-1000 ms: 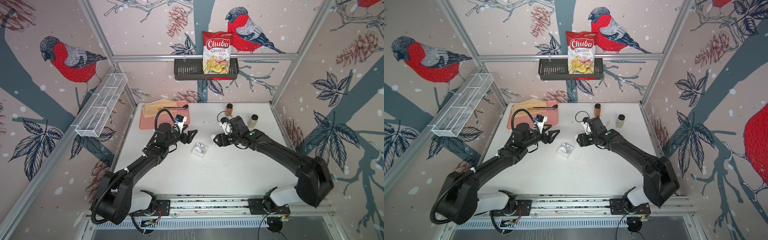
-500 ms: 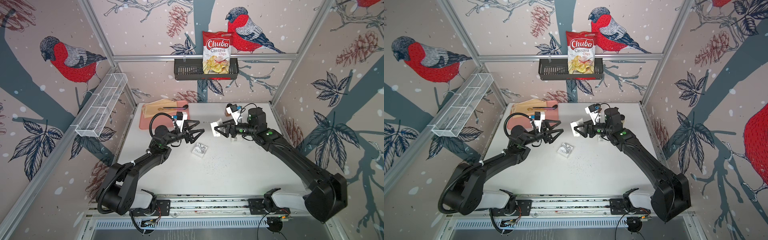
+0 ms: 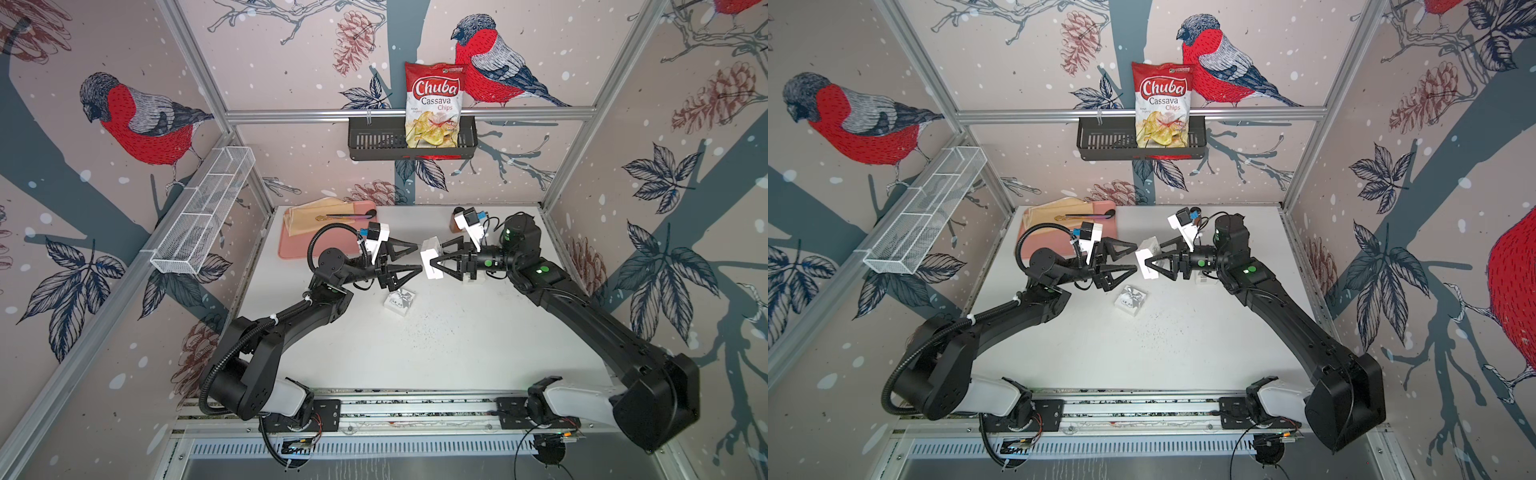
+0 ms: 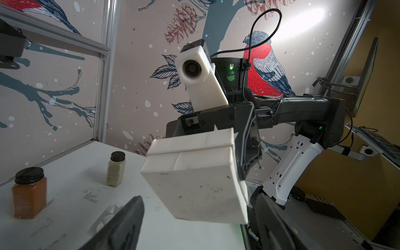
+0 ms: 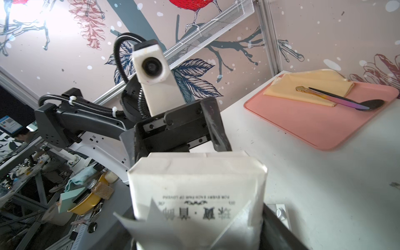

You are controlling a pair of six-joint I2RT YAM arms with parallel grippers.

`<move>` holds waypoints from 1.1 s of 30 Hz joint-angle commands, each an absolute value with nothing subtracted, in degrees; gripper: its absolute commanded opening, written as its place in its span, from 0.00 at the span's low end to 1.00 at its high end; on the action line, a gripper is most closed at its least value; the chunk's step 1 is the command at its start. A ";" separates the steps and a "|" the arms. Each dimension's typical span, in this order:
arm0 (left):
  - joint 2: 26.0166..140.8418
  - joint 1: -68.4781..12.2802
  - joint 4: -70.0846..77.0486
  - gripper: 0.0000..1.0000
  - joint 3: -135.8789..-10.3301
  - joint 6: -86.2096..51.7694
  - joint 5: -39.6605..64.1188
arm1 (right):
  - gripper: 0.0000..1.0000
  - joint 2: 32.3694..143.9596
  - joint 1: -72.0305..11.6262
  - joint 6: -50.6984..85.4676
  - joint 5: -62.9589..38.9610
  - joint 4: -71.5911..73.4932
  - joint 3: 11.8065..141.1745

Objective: Take the necklace out of the lift-off lid jewelry box
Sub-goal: Open the lid on the jewelry box.

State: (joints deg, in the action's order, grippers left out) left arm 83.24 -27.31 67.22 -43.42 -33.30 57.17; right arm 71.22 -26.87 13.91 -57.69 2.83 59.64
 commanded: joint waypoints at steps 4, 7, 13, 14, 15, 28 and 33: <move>85.84 -27.58 74.74 0.92 -45.10 -39.51 59.83 | 0.74 70.82 -26.90 14.29 -61.96 7.82 59.68; 86.39 -27.71 77.17 0.92 -45.03 -41.52 60.15 | 0.74 71.21 -26.95 13.57 -62.40 7.27 59.85; 86.49 -28.23 79.37 0.92 -45.31 -43.20 61.95 | 0.74 71.54 -26.86 12.31 -62.88 6.64 60.36; 86.41 -28.35 79.43 0.92 -45.32 -43.18 61.96 | 0.74 71.54 -26.86 12.25 -62.93 6.67 60.46; 86.40 -28.34 79.29 0.92 -45.38 -43.16 62.04 | 0.74 71.54 -26.88 12.30 -63.10 6.72 60.49; 88.81 -28.62 79.24 0.93 -46.91 -44.89 61.45 | 0.74 73.00 -27.54 12.77 -64.20 8.18 59.84; 88.86 -28.56 80.20 0.91 -46.67 -45.41 61.70 | 0.74 73.56 -27.51 11.96 -62.92 7.28 60.03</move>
